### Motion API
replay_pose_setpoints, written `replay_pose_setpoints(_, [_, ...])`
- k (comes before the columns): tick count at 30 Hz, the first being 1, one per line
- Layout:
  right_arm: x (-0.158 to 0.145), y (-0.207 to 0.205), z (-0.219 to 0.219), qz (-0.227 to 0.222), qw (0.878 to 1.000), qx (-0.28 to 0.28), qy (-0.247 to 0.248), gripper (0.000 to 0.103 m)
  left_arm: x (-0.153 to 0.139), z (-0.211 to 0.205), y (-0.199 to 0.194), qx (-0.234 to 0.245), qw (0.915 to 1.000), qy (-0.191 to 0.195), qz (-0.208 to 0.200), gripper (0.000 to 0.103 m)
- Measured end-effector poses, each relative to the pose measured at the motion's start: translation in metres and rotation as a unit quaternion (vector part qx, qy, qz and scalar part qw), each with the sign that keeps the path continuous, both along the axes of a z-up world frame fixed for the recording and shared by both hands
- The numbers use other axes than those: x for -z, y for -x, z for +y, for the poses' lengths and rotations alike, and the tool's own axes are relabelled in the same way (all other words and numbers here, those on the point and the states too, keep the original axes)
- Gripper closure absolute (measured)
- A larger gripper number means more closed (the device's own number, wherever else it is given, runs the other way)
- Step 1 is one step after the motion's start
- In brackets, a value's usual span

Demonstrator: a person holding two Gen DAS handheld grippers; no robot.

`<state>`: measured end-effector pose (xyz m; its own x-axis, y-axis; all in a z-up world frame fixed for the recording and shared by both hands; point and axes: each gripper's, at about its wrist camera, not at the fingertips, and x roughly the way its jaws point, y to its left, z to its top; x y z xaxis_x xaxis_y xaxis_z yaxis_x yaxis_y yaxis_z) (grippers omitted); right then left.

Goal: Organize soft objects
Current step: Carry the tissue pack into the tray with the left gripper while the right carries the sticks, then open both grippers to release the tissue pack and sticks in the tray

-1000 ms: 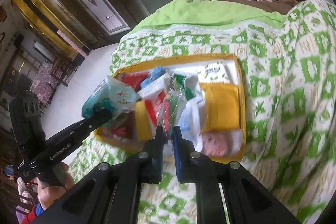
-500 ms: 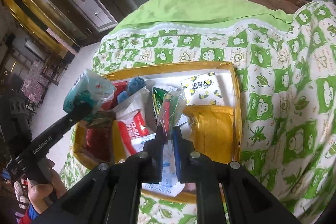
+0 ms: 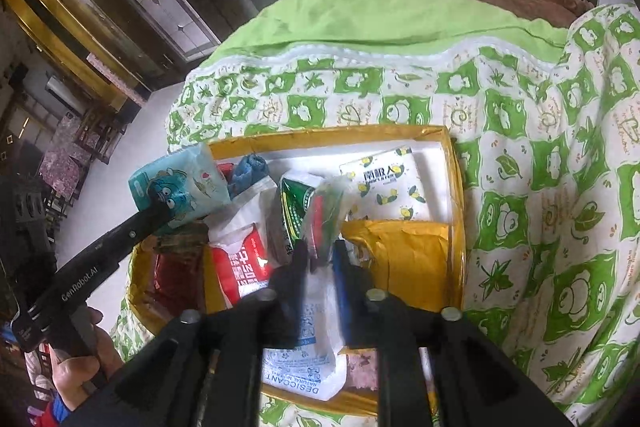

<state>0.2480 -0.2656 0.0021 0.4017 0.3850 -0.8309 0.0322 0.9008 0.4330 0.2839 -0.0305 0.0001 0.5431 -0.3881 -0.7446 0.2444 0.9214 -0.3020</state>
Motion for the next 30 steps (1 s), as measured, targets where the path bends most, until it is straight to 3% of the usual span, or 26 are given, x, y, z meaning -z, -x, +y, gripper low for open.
replay_pose_setpoints(1, [-0.002,0.001,0.0,-0.005,1.0,0.002,-0.001,0.061,-0.001,-0.001,0.002,0.0,1.0,-0.004,-0.004,0.069])
replay_pose_setpoints(3, [-0.006,0.003,-0.001,-0.014,1.0,0.005,-0.002,0.059,-0.004,-0.003,0.006,-0.001,0.9998,-0.01,-0.014,0.048])
replay_pose_setpoints(11, [-0.014,0.017,-0.002,-0.031,0.999,0.015,-0.006,0.054,-0.018,-0.004,0.021,0.001,0.9993,-0.018,-0.032,0.031])
replay_pose_setpoints(17, [-0.025,0.036,-0.002,-0.053,0.998,0.023,-0.009,0.039,-0.025,-0.002,0.04,-0.005,0.999,-0.021,-0.039,0.014])
replay_pose_setpoints(19, [-0.029,0.044,-0.001,-0.059,0.998,0.026,-0.01,0.03,-0.026,0.0,0.048,-0.01,0.999,-0.021,-0.038,0.012])
replay_pose_setpoints(24, [-0.04,0.068,0.006,-0.079,0.996,0.027,0.001,0.02,-0.029,0.004,0.071,-0.02,0.9983,-0.032,-0.044,0.01])
replay_pose_setpoints(30, [-0.042,0.093,0.011,-0.08,0.996,0.029,0.006,0.016,-0.037,0.005,0.094,-0.023,0.9967,-0.05,-0.059,0.005])
